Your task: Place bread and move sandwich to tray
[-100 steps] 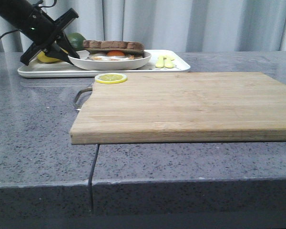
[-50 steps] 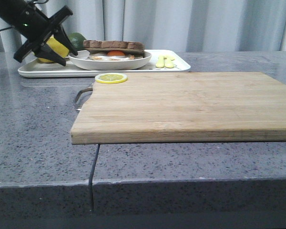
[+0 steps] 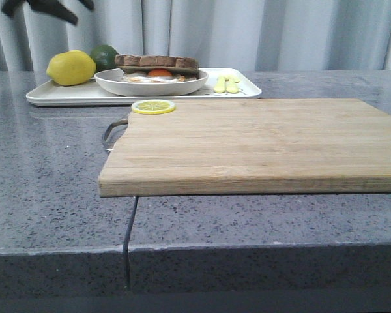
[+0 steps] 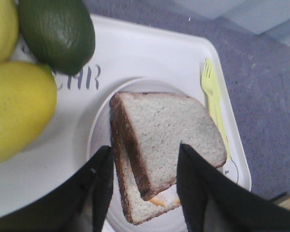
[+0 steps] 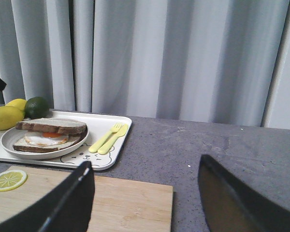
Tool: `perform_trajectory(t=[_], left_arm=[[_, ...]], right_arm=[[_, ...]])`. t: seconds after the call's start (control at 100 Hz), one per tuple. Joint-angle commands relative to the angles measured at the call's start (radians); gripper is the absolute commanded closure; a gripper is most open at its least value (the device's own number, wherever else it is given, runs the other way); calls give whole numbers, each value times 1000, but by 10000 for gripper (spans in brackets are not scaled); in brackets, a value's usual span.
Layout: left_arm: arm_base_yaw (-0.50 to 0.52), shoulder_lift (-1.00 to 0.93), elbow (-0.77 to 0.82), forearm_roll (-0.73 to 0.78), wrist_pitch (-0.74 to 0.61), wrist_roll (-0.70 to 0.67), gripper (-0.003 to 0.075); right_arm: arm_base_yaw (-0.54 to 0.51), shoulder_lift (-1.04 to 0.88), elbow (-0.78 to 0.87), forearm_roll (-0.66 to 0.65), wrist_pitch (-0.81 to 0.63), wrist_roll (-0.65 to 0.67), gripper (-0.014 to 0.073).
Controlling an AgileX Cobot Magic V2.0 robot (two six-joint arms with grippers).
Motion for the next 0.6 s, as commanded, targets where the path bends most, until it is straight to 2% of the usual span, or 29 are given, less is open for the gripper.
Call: perform_trajectory(t=[0.0, 0.2, 0.38, 0.59], left_arm=[[5, -121, -85, 10, 32, -10, 432], [5, -216, -140, 115, 32, -10, 433], [-27, -291, -140, 285, 32, -10, 433], [-96, -366, -125, 306, 32, 25, 434]], right_arm=[[-6, 5, -24, -6, -85, -4, 123], [-6, 5, -24, -6, -85, -4, 123], [-6, 5, -24, -6, -85, -4, 123], [-6, 5, -24, -6, -85, -4, 123]])
